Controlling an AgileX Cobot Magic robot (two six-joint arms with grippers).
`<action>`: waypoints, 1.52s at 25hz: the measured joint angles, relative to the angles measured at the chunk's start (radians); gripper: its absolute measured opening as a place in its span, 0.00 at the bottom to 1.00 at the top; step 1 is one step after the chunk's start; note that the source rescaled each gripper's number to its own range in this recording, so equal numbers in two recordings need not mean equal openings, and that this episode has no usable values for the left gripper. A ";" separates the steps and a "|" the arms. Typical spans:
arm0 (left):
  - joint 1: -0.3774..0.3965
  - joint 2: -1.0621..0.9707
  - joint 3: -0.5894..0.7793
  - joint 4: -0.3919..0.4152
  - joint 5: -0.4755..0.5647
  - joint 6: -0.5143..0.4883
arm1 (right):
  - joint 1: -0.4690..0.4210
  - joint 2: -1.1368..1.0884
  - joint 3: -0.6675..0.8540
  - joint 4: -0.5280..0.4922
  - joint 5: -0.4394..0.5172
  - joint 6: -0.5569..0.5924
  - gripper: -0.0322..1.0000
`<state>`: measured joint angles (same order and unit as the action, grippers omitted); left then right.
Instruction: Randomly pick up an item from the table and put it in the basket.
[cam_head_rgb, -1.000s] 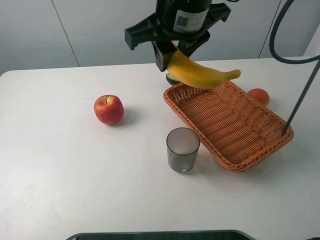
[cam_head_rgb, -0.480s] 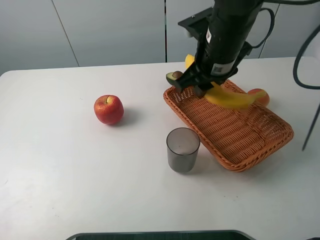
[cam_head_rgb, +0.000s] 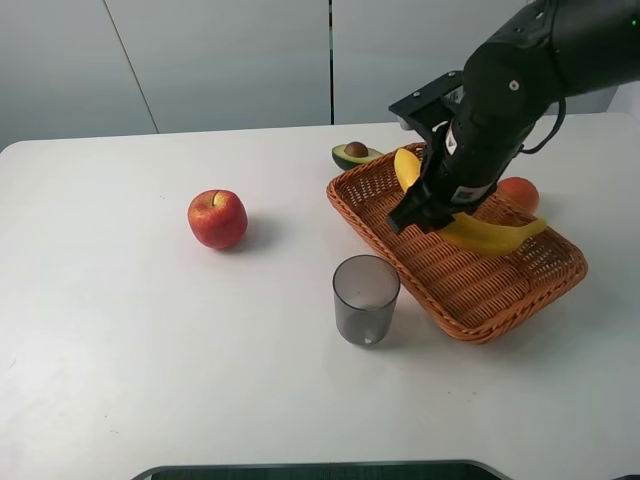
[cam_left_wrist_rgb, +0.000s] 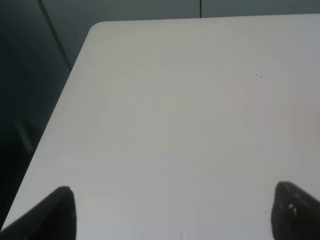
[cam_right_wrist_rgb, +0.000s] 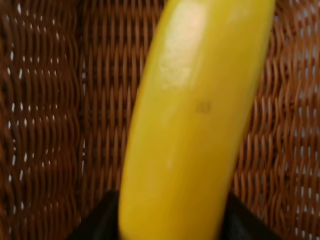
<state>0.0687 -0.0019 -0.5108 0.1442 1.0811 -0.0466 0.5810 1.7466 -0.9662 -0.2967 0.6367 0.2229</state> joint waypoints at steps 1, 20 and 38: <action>0.000 0.000 0.000 0.000 0.000 0.000 | 0.000 0.000 0.002 -0.006 -0.007 0.000 0.03; 0.000 0.000 0.000 0.000 0.000 -0.002 | 0.000 0.025 0.004 -0.033 -0.013 0.000 0.98; 0.000 0.000 0.000 0.000 0.000 0.000 | -0.002 -0.236 0.004 0.054 0.099 0.012 1.00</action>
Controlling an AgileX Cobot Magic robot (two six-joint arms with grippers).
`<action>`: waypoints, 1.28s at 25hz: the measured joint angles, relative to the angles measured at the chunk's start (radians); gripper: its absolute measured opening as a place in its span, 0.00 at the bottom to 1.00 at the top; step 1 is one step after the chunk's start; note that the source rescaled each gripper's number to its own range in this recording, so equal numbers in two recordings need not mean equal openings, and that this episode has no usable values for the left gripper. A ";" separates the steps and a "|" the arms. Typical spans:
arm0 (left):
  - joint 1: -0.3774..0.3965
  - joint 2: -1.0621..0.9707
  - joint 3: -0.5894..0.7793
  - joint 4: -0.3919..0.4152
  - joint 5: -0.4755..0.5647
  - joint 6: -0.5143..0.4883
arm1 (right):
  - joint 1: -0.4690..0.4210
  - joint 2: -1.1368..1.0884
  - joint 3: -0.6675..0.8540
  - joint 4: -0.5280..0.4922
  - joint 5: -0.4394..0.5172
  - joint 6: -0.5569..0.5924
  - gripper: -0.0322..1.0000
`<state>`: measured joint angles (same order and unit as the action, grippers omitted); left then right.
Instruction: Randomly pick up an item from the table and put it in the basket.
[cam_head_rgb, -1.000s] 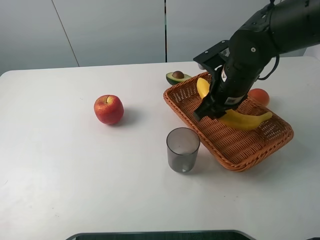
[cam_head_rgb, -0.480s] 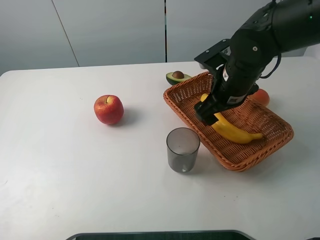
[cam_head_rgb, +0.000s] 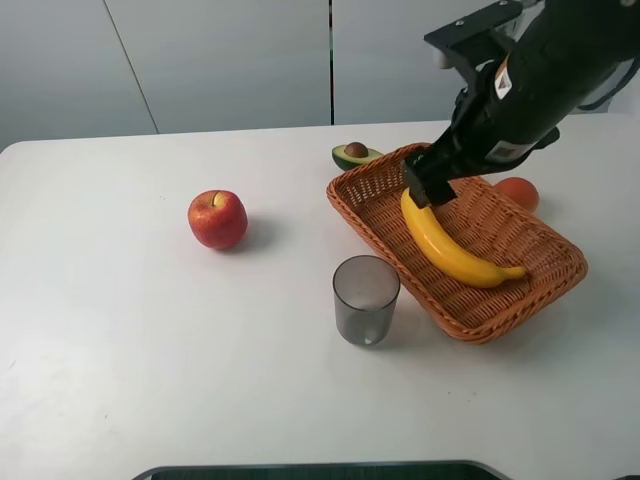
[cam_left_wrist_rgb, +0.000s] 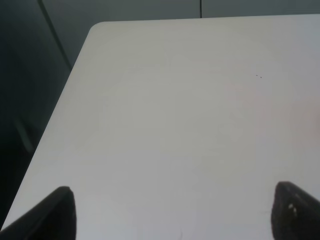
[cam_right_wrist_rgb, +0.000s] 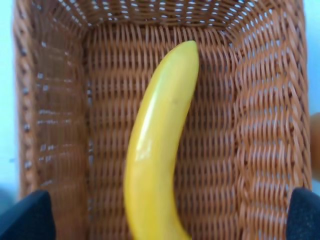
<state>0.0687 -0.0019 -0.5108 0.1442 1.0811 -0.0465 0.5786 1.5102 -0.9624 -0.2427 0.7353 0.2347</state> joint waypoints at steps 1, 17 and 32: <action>0.000 0.000 0.000 0.000 0.000 0.000 | -0.008 -0.016 0.000 0.025 0.012 0.000 1.00; 0.000 0.000 0.000 0.000 0.000 0.000 | -0.295 -0.358 0.010 0.155 0.319 -0.022 1.00; 0.000 0.000 0.000 0.000 0.000 0.000 | -0.319 -0.904 0.171 0.116 0.375 -0.013 1.00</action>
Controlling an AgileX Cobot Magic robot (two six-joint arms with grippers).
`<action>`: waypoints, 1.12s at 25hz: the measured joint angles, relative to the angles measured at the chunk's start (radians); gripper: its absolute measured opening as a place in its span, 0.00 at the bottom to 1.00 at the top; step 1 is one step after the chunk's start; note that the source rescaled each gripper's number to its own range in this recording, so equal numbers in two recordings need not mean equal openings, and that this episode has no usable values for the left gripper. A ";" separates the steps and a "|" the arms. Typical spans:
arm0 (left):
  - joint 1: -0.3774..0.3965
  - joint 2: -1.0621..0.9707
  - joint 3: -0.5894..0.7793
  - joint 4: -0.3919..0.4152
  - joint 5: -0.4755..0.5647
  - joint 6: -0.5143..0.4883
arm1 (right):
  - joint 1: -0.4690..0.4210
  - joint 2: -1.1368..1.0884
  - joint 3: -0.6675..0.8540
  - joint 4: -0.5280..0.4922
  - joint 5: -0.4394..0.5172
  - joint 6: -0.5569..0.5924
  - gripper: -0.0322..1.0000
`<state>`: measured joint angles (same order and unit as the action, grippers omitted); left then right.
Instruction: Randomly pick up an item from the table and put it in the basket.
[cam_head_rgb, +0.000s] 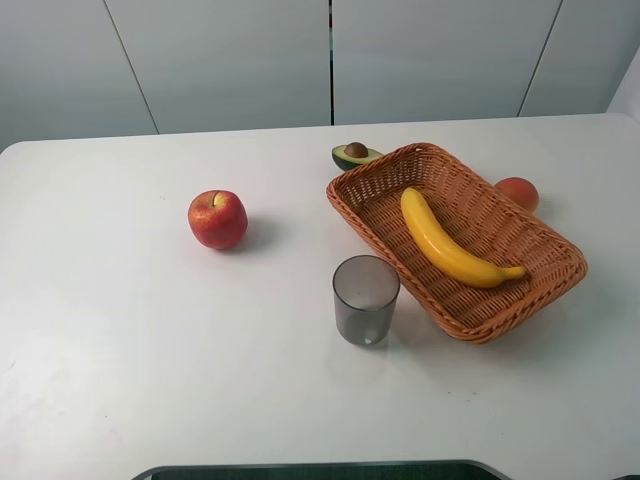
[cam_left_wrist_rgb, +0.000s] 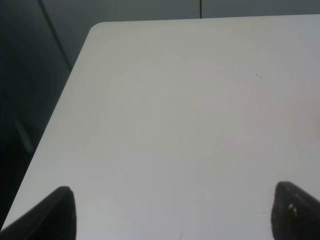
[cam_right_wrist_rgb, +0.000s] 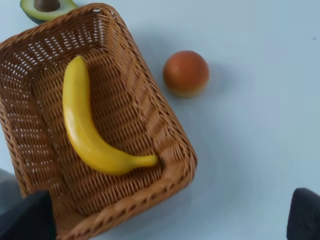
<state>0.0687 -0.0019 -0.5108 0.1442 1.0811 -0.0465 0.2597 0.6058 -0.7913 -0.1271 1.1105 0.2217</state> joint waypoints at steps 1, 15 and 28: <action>0.000 0.000 0.000 0.000 0.000 0.000 | 0.000 -0.036 0.025 -0.005 0.000 0.000 1.00; 0.000 0.000 0.000 0.000 0.000 0.000 | 0.000 -0.506 0.278 0.067 -0.002 -0.102 1.00; 0.000 0.000 0.000 0.000 0.000 0.000 | 0.000 -0.606 0.279 0.068 -0.006 -0.125 1.00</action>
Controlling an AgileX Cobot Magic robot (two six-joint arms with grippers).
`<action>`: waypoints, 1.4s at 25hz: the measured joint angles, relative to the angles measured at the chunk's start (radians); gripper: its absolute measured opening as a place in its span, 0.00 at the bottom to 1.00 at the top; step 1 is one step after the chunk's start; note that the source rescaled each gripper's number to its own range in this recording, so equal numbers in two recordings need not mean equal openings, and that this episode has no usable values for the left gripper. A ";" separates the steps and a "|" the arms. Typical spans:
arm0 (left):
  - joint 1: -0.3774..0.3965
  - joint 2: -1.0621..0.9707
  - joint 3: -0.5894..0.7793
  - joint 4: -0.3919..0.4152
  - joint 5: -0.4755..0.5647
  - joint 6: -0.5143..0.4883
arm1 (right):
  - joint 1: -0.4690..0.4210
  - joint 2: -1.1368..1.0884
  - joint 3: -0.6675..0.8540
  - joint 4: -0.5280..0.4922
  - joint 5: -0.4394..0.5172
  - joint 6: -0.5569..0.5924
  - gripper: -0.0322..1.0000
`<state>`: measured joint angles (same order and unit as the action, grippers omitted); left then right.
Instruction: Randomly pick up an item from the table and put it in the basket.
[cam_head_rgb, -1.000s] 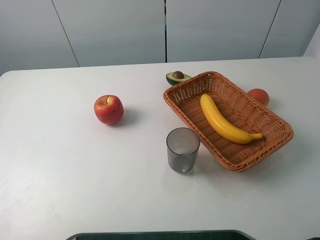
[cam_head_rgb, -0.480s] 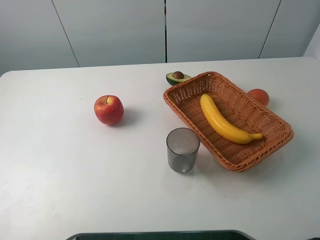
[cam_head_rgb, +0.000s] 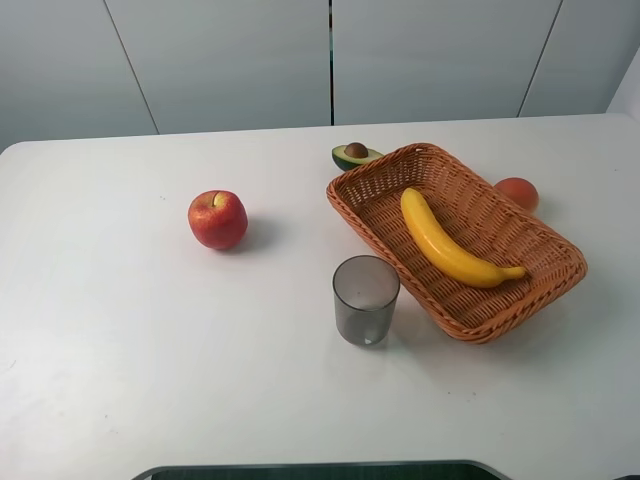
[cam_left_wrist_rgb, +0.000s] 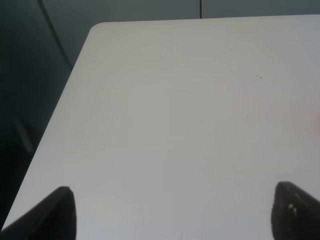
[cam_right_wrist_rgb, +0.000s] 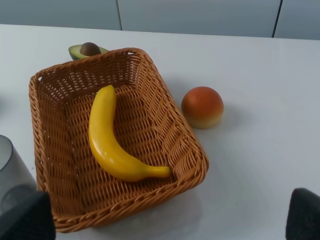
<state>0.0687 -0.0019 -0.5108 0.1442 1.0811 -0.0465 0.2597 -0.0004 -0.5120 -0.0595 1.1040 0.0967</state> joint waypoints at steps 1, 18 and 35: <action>0.000 0.000 0.000 0.000 0.000 0.000 | 0.000 0.000 0.000 0.000 0.000 0.000 1.00; 0.000 0.000 0.000 0.000 0.000 0.000 | -0.179 0.000 0.000 0.047 -0.002 -0.087 1.00; 0.000 0.000 0.000 0.000 0.000 0.000 | -0.179 0.000 0.000 0.047 -0.003 -0.097 1.00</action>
<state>0.0687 -0.0019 -0.5108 0.1442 1.0811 -0.0464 0.0810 -0.0004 -0.5120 -0.0122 1.1007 0.0000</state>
